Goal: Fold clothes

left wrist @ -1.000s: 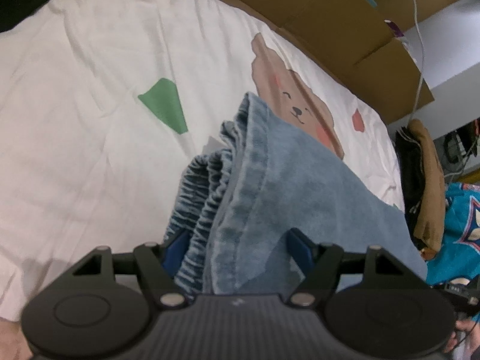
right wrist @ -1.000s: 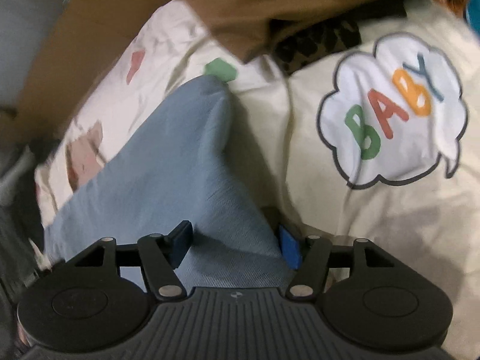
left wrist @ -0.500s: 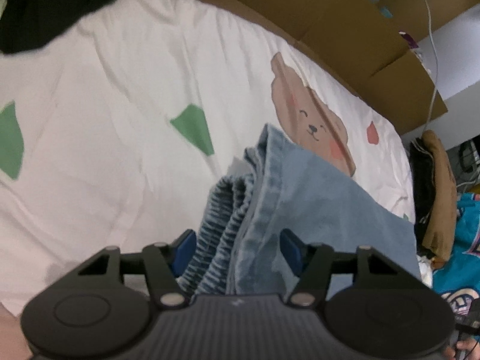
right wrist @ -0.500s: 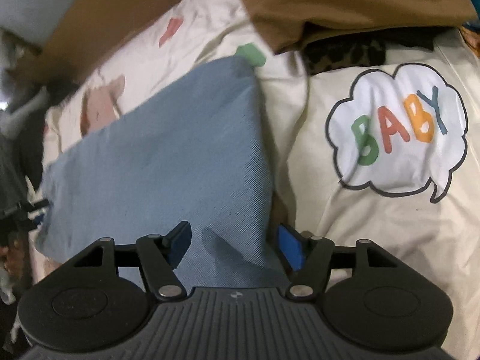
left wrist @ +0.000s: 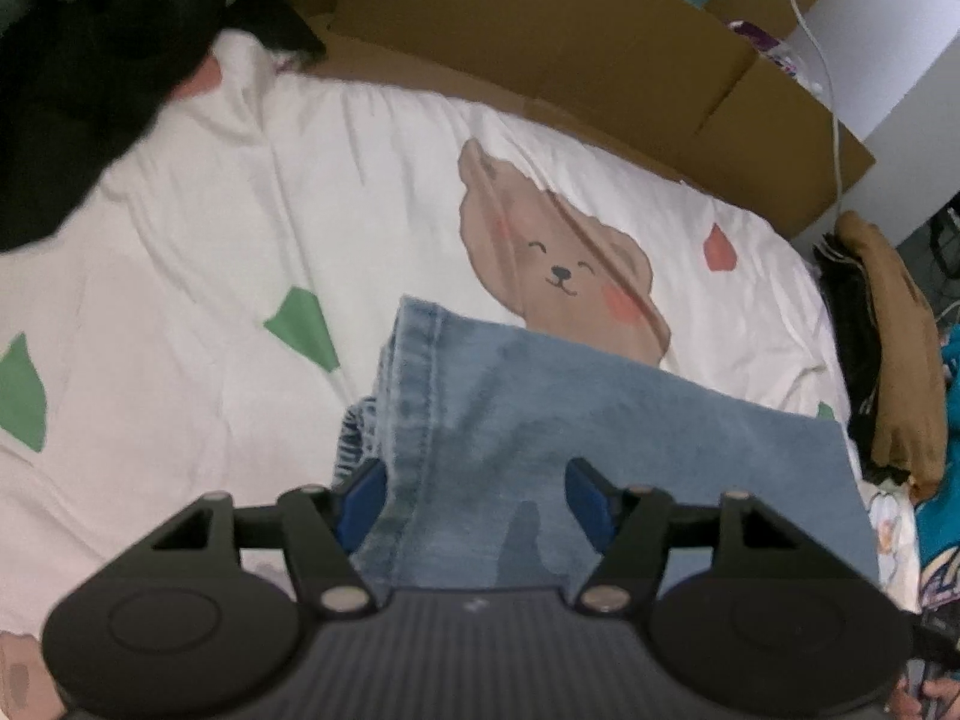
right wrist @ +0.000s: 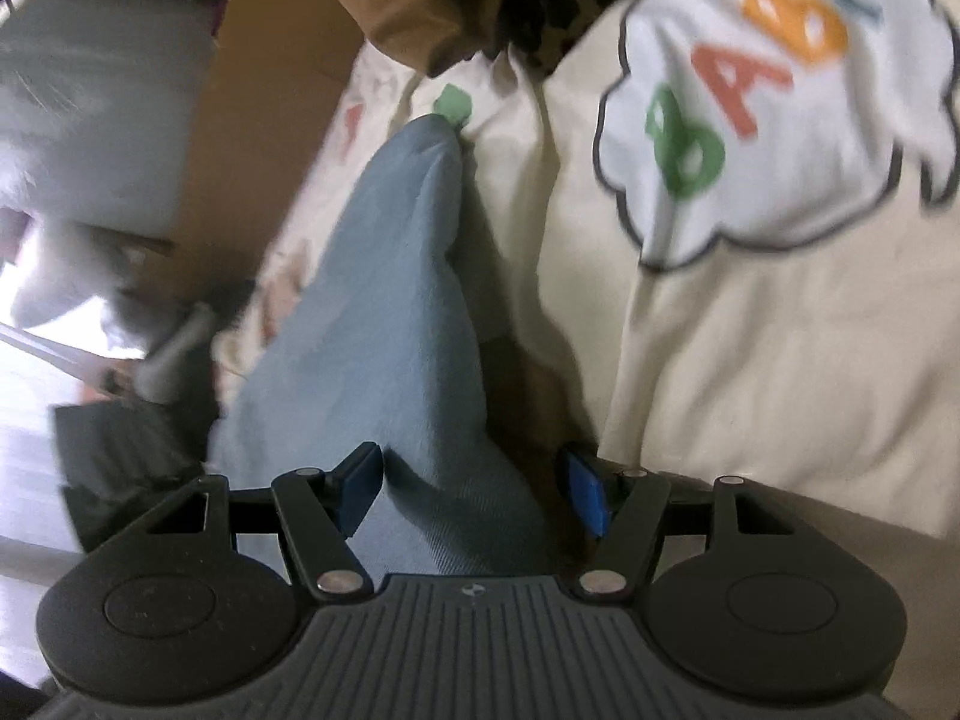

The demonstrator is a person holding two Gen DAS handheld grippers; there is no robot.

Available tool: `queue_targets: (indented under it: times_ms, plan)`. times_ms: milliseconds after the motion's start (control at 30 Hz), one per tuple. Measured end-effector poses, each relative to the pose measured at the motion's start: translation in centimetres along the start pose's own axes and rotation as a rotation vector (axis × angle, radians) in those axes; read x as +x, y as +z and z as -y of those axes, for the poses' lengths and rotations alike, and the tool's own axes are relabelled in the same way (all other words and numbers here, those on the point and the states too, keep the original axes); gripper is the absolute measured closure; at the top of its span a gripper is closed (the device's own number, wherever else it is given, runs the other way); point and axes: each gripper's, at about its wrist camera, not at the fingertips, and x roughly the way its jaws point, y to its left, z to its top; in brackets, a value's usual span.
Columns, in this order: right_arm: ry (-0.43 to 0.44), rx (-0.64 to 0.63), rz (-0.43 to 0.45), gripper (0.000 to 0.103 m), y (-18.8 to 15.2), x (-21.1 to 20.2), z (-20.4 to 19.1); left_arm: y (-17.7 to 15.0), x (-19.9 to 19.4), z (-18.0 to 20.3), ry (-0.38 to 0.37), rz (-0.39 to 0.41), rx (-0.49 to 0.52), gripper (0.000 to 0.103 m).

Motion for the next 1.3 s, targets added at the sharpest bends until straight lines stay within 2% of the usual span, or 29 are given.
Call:
queue_targets:
  times_ms: [133,333,367,433,467,567,667,767,833,900,1000,1200,1267,1300]
  plan:
    - [0.1,0.041,0.017,0.033,-0.8,0.6,0.8,0.2,-1.6,-0.7,0.052,0.024,-0.043,0.04]
    - [0.089,-0.002,-0.01,0.035,-1.3,1.3,-0.2,-0.1,-3.2,0.6,0.067,0.062,-0.029,0.04]
    - [0.094,0.006,-0.015,0.038,-1.3,1.4,-0.3,-0.2,-3.3,1.2,0.061,0.067,-0.024,0.04]
    - [0.117,0.022,-0.018,0.054,-1.3,1.2,-0.6,-0.5,-3.1,2.3,0.048,0.072,-0.007,0.04]
    - [0.144,0.034,-0.012,0.068,-1.2,0.9,-0.7,-0.7,-2.9,2.9,0.039,0.07,0.001,0.04]
    - [0.238,0.057,0.013,0.075,-1.0,-0.3,-1.4,-1.6,-2.1,4.7,0.014,0.056,0.028,0.04]
    - [0.243,0.034,0.021,0.075,-0.9,-0.5,-2.6,-2.7,-1.1,6.2,-0.01,0.031,0.053,0.04]
    - [0.21,0.044,0.032,0.07,-1.0,-0.4,-2.4,-3.5,-0.5,7.7,-0.025,0.014,0.088,0.04]
    - [0.188,0.065,0.04,0.06,-1.2,-0.2,-1.9,-4.0,-0.3,8.4,-0.03,0.005,0.11,0.04]
    - [0.164,0.078,0.043,0.046,-1.5,0.2,-1.4,-4.2,-0.1,8.8,-0.029,-0.002,0.129,0.04]
    - [0.12,0.083,0.045,0.037,-2.3,0.8,-0.8,-4.4,0.2,9.2,-0.031,-0.013,0.149,0.04]
    - [0.115,0.13,0.073,0.038,-3.9,2.0,0.4,-4.9,1.2,9.5,-0.054,-0.046,0.16,0.041]
    - [0.142,0.197,0.096,0.043,-4.0,1.9,1.0,-5.3,1.7,9.7,-0.066,-0.063,0.167,0.042]
    - [0.145,0.219,0.105,0.054,-4.0,2.0,1.2,-5.5,2.0,9.8,-0.071,-0.07,0.173,0.042]
